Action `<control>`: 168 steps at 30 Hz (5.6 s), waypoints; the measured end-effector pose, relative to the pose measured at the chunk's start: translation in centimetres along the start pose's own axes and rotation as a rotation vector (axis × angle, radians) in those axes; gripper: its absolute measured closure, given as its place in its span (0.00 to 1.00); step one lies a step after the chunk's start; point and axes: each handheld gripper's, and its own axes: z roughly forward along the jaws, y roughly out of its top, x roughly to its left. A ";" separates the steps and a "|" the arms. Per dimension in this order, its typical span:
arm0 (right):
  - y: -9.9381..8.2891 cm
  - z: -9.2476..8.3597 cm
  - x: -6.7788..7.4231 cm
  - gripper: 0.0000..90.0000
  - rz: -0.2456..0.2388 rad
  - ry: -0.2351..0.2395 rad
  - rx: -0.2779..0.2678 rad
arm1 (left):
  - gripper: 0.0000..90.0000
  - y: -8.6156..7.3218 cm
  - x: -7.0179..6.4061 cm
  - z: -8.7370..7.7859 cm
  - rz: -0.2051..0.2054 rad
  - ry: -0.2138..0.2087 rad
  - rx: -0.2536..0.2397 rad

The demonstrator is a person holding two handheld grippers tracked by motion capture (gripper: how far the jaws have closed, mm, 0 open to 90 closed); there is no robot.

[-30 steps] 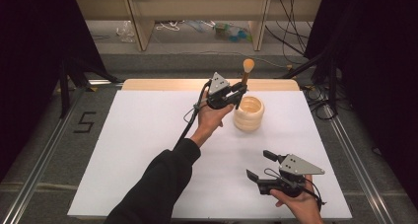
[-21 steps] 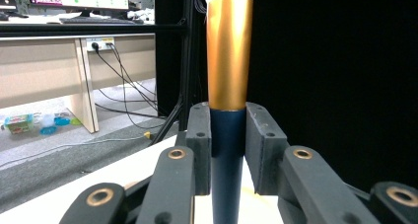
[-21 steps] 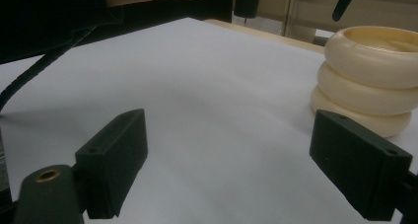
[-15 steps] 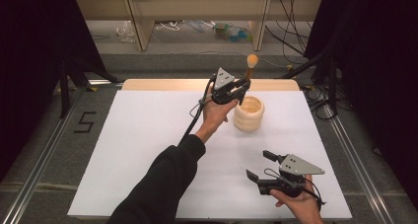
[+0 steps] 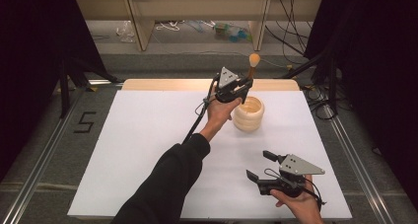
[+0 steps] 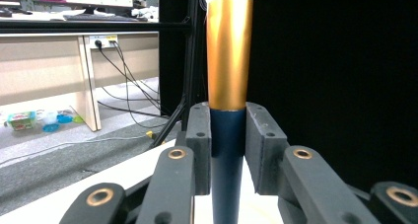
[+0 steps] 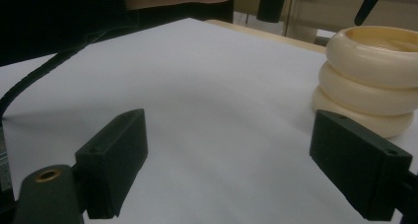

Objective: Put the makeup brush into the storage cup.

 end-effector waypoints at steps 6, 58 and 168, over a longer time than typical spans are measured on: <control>0.0 0.0 0.1 0.17 0.010 0.005 0.005 | 0.83 -0.4 0.0 0.3 -0.016 -0.001 -0.002; 0.0 0.0 0.1 0.17 0.001 0.010 -0.009 | 0.82 -4.2 -0.3 2.2 -0.032 -0.010 0.062; 0.0 0.1 0.1 0.17 -0.008 -0.003 0.017 | 0.26 -2.8 2.3 -12.9 -0.016 -0.138 0.121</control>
